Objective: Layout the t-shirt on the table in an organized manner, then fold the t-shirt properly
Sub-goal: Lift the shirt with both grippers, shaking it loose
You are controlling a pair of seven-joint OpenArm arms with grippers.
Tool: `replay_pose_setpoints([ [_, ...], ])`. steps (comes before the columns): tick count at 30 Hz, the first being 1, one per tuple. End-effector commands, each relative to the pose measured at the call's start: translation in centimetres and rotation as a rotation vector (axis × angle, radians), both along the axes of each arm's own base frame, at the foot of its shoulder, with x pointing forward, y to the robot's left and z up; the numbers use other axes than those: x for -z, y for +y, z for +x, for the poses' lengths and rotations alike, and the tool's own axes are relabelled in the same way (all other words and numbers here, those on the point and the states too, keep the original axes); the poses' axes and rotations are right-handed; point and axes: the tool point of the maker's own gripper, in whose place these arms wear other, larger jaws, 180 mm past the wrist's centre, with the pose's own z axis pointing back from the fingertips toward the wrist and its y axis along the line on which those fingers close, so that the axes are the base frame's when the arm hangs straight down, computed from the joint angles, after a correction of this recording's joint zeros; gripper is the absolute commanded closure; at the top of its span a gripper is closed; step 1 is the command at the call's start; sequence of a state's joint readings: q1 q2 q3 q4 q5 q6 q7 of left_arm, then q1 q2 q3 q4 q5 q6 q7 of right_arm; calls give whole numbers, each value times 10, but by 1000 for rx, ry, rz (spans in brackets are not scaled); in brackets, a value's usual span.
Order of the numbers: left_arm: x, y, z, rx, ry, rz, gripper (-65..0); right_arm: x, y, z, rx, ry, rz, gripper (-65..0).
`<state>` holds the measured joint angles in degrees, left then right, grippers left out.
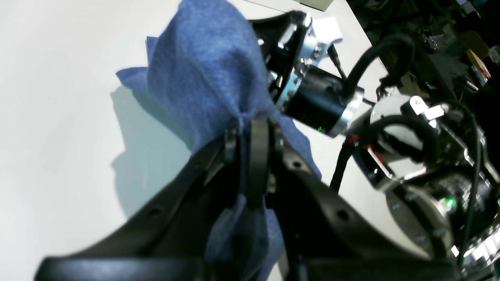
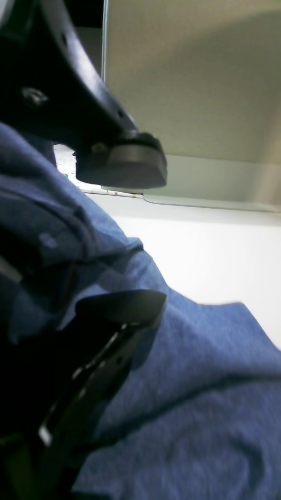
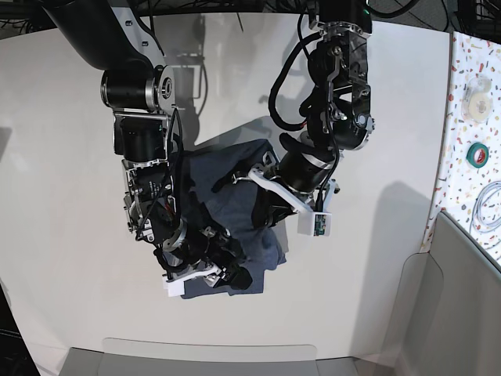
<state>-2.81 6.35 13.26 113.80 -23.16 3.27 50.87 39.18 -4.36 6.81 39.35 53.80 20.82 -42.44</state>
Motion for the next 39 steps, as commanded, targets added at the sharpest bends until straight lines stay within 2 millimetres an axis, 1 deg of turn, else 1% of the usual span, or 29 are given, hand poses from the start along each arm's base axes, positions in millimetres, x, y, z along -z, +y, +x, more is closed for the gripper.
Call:
replay_pose_setpoints([
  [1, -19, -2, 4, -1, -61, -23, 0, -24, 1, 12, 4, -60, 19, -398],
  [4, -19, -2, 4, -2, -62, -23, 0, -9, 4, 9, -4, -9, 24, -398],
  [7, -18, -4, 3, 1, -60, -25, 0, -3, 7, 9, -12, 15, 27, -393],
  [8, -18, -6, 1, 9, -57, -25, 0, -3, 7, 9, -13, 16, 27, -374],
  [9, -17, -8, -1, 13, -55, -25, 0, -3, 7, 9, -15, 16, 27, -343],
  [10, -18, -7, -1, 13, -59, -26, 0, -3, 7, 9, -15, 16, 27, -291],
  [12, -21, -8, -1, 15, -66, -27, 0, -3, 8, 9, -16, 16, 24, -175],
  [13, -22, -12, -3, 26, -68, -27, 0, -3, 8, 9, -17, 18, 23, -105],
  [15, -22, -16, -4, 39, -70, -26, 0, -1, 11, 7, -29, 20, 5, -10],
  [16, -22, -18, -5, 44, -70, -26, 0, -1, 12, 7, -36, 14, -7, 0],
  [20, -23, -24, -7, 62, -72, -26, 0, -9, 8, 13, -32, -5, -14, 0],
  [22, -21, -25, -8, 65, -68, -26, 0, -23, 5, 19, -24, -36, -11, 0],
  [24, -18, -27, -12, 72, -60, -26, 0, -37, -6, 25, -8, -80, -27, 0],
  [26, -20, -32, -14, 86, -64, -27, 0, -52, -14, 30, 5, -124, -39, 0],
  [27, -21, -34, -14, 92, -66, -27, 0, -57, -15, 30, 7, -142, -41, 0],
  [28, -21, -37, -16, 103, -67, -27, 0, -64, -21, 32, 16, -164, -48, 0],
  [30, -21, -43, -19, 128, -71, -15, 0, -75, -35, 35, 35, -202, -69, 0],
  [31, -19, -44, -21, 142, -71, -1, 0, -80, -38, 35, 39, -217, -76, 0],
  [32, -18, -47, -23, 159, -73, 10, 0, -82, -38, 34, 32, -225, -83, 0],
  [34, -16, -52, -27, 183, -74, 23, 0, -73, -35, 26, -4, -197, -92, 0],
  [35, -16, -53, -27, 186, -75, 23, 0, -67, -30, 22, -28, -177, -94, 0],
  [37, -16, -54, -28, 190, -75, 25, 0, -50, -23, 12, -67, -134, -105, 0],
  [38, -17, -54, -28, 188, -81, 21, 0, -42, -16, 6, -84, -114, -100, 0],
  [39, -17, -54, -28, 189, -80, 21, 0, -33, -12, 0, -93, -91, -92, -20],
])
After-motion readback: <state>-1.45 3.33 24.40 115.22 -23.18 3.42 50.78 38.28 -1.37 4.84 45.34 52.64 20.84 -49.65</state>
